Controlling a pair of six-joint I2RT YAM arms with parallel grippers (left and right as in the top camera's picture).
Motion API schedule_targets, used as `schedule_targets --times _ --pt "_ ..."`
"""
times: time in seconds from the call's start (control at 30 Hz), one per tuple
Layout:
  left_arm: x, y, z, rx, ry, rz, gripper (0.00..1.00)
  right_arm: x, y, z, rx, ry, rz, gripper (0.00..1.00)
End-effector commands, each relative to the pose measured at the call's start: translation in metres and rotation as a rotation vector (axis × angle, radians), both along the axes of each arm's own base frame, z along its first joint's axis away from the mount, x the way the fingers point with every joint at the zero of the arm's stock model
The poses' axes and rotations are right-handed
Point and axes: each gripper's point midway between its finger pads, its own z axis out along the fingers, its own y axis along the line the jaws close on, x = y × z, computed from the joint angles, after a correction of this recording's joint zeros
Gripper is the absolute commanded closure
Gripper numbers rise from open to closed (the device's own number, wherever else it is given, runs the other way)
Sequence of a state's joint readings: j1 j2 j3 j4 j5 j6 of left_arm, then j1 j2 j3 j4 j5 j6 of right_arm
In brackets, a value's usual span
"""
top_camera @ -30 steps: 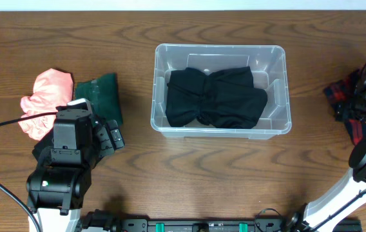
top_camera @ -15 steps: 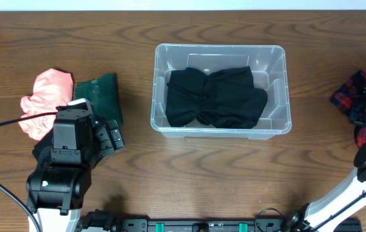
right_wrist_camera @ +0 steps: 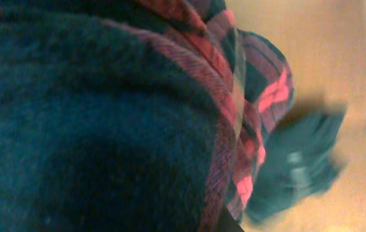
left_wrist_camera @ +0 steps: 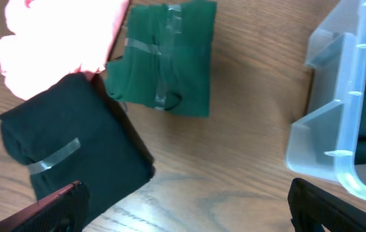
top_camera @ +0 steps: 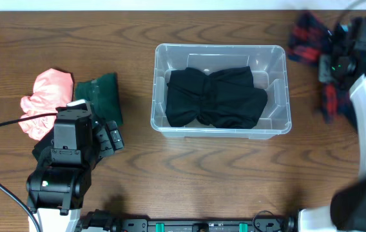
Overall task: Pack container
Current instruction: 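Return the right gripper and grasp the red plaid shirt, then lower the plaid shirt into the bin and open the right gripper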
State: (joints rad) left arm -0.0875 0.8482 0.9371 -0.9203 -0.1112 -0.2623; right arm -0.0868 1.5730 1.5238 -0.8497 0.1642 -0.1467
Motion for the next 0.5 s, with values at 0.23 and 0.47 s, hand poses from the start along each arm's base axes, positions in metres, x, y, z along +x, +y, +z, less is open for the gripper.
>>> schedule_targets --times 0.23,0.47 --pt "0.000 0.008 0.006 0.027 -0.013 0.032 0.02 -0.033 0.166 0.066 0.021 -0.158 0.400 0.99" --pt "0.000 0.008 0.006 0.027 -0.013 0.032 0.02 -0.048 0.221 -0.016 0.017 0.116 0.483 0.99"
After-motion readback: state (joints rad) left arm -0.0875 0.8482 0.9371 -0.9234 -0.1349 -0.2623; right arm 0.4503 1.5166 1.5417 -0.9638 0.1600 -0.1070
